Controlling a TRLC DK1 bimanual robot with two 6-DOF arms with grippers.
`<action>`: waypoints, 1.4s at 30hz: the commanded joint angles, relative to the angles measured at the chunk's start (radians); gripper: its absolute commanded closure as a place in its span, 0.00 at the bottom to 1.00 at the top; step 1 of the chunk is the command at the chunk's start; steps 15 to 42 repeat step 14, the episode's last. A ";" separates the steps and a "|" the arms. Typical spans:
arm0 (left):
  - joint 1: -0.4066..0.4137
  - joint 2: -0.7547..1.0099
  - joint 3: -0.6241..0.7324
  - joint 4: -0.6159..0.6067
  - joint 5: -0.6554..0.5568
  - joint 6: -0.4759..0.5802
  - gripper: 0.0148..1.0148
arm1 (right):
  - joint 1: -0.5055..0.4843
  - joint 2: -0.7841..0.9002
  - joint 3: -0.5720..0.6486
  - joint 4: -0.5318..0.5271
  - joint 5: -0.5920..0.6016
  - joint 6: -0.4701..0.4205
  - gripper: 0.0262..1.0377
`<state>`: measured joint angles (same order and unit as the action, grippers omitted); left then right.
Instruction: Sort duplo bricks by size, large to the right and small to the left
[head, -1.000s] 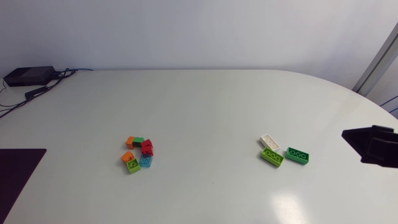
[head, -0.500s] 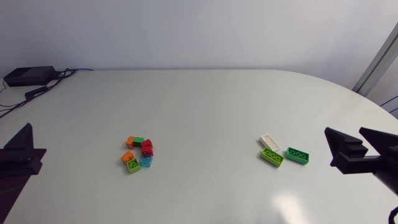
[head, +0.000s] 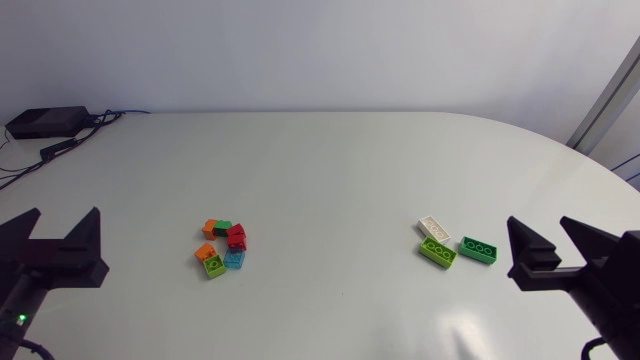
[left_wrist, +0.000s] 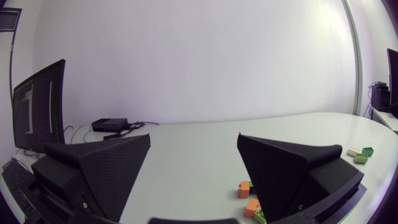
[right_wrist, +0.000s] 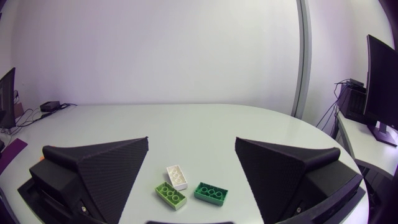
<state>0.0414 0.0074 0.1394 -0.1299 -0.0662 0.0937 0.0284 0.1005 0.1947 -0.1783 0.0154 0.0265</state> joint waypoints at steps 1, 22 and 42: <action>-0.013 -0.010 -0.045 0.038 0.019 -0.041 0.03 | -0.010 -0.027 -0.056 0.046 -0.004 -0.020 0.03; -0.041 -0.007 -0.139 0.130 0.066 -0.094 0.03 | -0.028 -0.101 -0.195 0.178 -0.015 -0.027 0.03; -0.041 -0.007 -0.139 0.130 0.066 -0.094 0.03 | -0.028 -0.101 -0.195 0.178 -0.015 -0.027 0.03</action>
